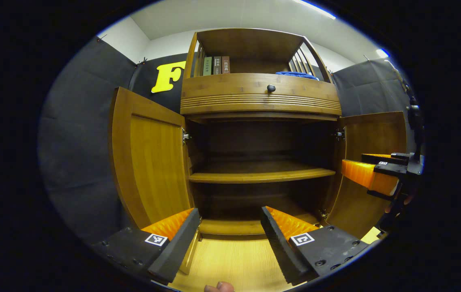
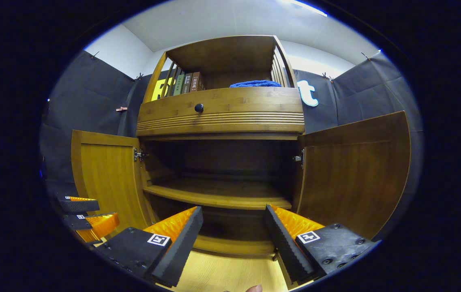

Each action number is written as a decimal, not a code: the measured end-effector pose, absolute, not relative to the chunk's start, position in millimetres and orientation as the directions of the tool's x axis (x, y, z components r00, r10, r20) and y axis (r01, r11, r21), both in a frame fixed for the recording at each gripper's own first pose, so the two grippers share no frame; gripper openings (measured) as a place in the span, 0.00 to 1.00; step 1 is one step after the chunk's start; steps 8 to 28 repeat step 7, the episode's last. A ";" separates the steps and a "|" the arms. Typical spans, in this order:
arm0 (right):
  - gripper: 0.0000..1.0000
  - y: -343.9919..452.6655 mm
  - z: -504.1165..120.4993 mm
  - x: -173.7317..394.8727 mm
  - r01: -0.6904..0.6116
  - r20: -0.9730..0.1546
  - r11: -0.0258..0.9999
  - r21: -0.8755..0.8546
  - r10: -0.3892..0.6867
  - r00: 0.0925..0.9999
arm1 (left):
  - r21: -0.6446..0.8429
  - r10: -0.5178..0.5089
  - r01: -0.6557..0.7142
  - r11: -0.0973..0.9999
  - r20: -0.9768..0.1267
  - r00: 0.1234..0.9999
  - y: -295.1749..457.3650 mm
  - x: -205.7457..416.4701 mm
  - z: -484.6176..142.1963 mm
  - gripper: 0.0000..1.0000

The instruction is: Open the right door of the double-door shoe cabinet with the right hand, and open the left door with the left hand.

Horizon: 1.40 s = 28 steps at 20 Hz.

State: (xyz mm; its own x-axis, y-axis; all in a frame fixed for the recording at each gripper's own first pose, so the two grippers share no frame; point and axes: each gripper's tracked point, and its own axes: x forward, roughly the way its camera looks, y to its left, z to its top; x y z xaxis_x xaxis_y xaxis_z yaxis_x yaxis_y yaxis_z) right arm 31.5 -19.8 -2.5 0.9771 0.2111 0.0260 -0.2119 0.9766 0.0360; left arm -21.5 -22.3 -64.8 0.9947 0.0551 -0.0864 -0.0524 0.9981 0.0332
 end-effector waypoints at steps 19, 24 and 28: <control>0.98 -23.2 3.8 33.5 -0.234 0.033 0.971 0.037 0.233 0.972 | 0.024 0.051 -0.049 0.999 -0.074 0.996 -37.0 -18.4 -61.3 0.94; 0.98 -23.2 3.8 33.5 -0.234 0.033 0.971 0.037 0.233 0.972 | 0.024 0.051 -0.049 0.999 -0.074 0.996 -37.0 -18.4 -61.3 0.94; 0.98 -23.2 3.8 33.5 -0.234 0.033 0.971 0.037 0.233 0.972 | 0.024 0.051 -0.049 0.999 -0.074 0.996 -37.0 -18.4 -61.3 0.94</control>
